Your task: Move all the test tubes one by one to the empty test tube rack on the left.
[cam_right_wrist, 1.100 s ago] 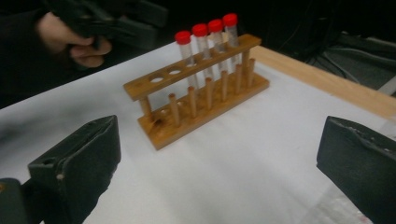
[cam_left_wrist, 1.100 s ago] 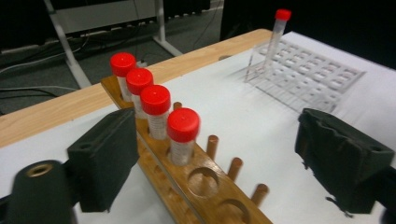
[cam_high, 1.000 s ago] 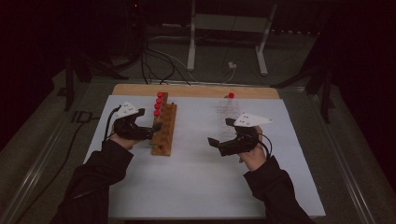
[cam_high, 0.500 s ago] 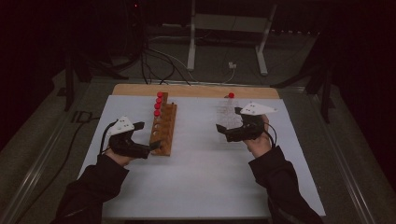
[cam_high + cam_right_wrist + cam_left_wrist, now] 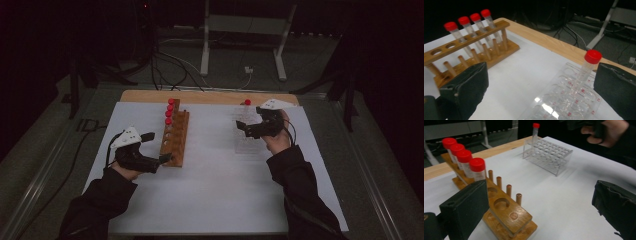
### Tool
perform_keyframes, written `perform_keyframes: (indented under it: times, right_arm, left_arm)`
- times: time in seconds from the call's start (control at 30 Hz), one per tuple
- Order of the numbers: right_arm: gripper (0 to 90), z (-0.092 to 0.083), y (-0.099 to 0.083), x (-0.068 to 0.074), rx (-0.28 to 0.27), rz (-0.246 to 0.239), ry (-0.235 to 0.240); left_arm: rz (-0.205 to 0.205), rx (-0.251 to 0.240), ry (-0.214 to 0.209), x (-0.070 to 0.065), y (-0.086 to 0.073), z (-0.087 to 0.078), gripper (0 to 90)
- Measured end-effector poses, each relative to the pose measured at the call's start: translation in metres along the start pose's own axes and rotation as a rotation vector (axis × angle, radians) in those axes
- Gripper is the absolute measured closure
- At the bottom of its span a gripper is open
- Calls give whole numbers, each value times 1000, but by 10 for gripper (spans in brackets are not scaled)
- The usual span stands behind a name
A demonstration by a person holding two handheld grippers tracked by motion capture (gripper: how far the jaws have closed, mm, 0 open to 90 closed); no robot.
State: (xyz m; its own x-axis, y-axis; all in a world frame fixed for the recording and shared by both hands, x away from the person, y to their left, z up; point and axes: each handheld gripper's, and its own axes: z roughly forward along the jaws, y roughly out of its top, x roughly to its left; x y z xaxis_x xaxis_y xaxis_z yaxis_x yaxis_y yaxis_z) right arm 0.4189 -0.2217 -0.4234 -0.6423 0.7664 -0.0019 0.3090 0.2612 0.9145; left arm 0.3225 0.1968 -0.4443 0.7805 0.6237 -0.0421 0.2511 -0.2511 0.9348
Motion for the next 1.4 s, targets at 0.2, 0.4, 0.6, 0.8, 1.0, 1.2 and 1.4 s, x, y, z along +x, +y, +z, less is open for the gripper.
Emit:
perform_keyframes:
  times: [0.2, 0.4, 0.6, 0.8, 1.0, 1.2, 1.4]
  right_arm:
    - [0, 13, -4, -14, 30, 24, -27]
    - [0, 25, -10, -25, 56, 44, -40]
    - [70, 36, -16, -35, 93, 73, -91]
    - [206, 43, -19, -44, 105, 96, -121]
    - [366, 49, -17, -50, 110, 71, -159]
    - [470, 58, -16, -54, 118, 84, -159]
    - [560, 69, -15, -58, 136, 106, -154]
  left_arm:
    - [10, 3, -5, -2, 0, 0, 17]
    - [12, -12, -12, -2, 3, -3, 17]
    - [11, -13, -16, -2, 3, -4, 17]
    - [8, -12, -22, -2, 3, -3, 17]
    - [9, -16, -23, -2, 3, -4, 17]
    - [7, -18, -27, -2, 4, -4, 17]
    - [4, -16, -26, -2, 3, -4, 17]
